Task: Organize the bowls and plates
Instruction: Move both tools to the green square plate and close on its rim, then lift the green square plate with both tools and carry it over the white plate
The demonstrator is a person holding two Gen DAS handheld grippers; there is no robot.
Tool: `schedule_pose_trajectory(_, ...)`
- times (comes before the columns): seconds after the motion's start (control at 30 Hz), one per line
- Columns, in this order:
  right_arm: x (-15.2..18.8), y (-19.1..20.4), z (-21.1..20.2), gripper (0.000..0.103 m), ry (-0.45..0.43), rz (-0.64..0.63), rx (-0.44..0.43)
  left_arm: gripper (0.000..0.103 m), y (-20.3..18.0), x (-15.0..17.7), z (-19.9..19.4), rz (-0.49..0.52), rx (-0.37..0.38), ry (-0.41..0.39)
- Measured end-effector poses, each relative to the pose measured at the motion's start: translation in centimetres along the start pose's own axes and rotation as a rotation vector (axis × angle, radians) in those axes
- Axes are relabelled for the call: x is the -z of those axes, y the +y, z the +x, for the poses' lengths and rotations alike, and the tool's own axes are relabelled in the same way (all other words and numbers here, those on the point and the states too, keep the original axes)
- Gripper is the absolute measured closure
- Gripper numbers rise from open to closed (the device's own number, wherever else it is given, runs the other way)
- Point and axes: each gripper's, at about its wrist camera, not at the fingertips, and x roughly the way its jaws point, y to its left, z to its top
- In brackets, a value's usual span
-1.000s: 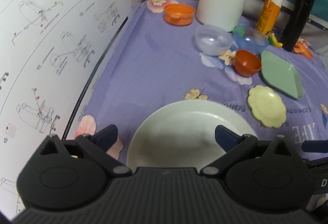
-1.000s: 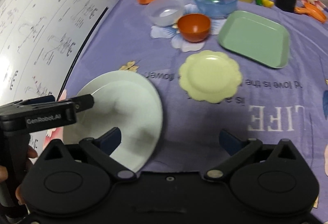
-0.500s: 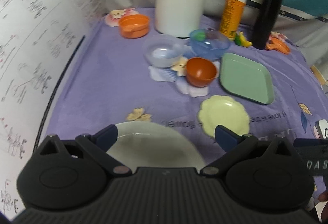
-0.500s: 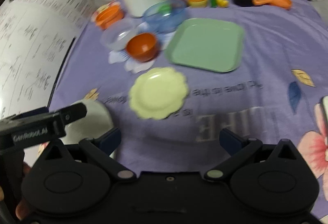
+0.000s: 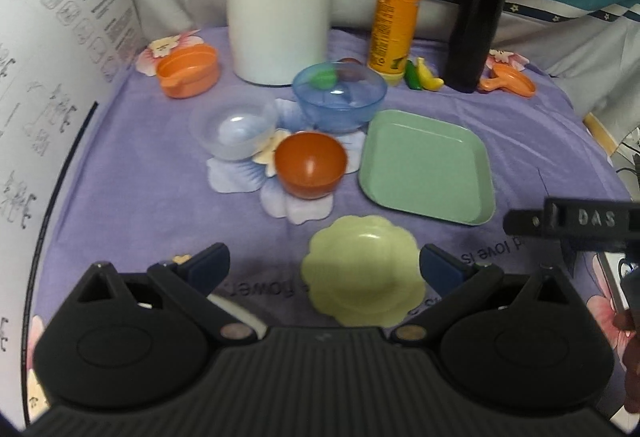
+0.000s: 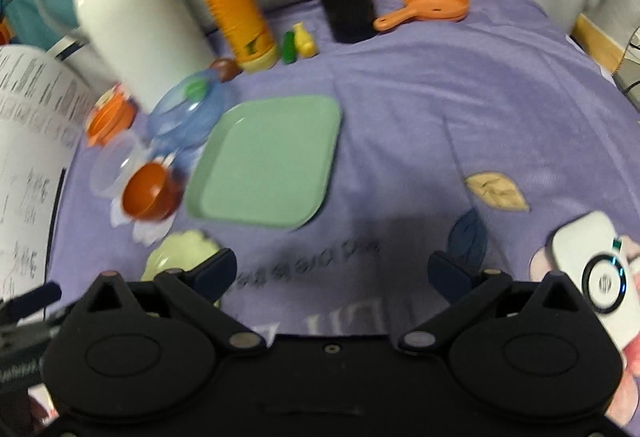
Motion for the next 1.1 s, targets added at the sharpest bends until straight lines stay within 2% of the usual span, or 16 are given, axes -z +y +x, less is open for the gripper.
schedule_pose_trajectory(0.2, -1.9, -0.3, 2.5, 0.010, -0.009, -0.001, -0.001, 0.000, -1.0, -0.5, 1.5, 0.015, 0.016, 0.012)
schedule_pose_trajectory(0.37, -2.3, 0.7, 4.4, 0.038, -0.010, -0.020, 0.006, 0.000, -1.8, -1.1, 2.5, 0.017, 0.036, 0.023)
schedule_pose_trajectory(0.43, -2.5, 0.7, 5.2, 0.059, 0.000, -0.026, 0.001, 0.000, -2.4, -1.4, 2.8, 0.025, 0.042, 0.022)
schedule_pose_trajectory(0.47, -2.5, 0.7, 5.4, 0.062, -0.011, -0.035, 0.004, 0.000, -2.7, -1.5, 3.0, 0.029, 0.045, 0.022)
schedule_pose_trajectory(0.53, -2.7, 0.6, 5.5, 0.075, -0.020, -0.054, -0.001, 0.000, -3.3, -1.8, 3.3, 0.037, 0.051, 0.022)
schedule_pose_trajectory(0.6, -2.7, 0.2, 5.3, 0.080, -0.030, -0.065, 0.008, 0.000, -3.9, -2.2, 3.7, 0.039, 0.061, 0.026)
schedule_pose_trajectory(0.83, -3.0, -3.0, 4.4, 0.083, -0.040, -0.039, 0.035, 0.001, -7.0, -3.4, 5.5, 0.059, 0.097, 0.033)
schedule_pose_trajectory(1.1, -2.8, -6.1, 3.4, 0.083, -0.036, -0.003, 0.045, 0.019, -9.4, -3.9, 8.3, 0.100, 0.110, 0.075)
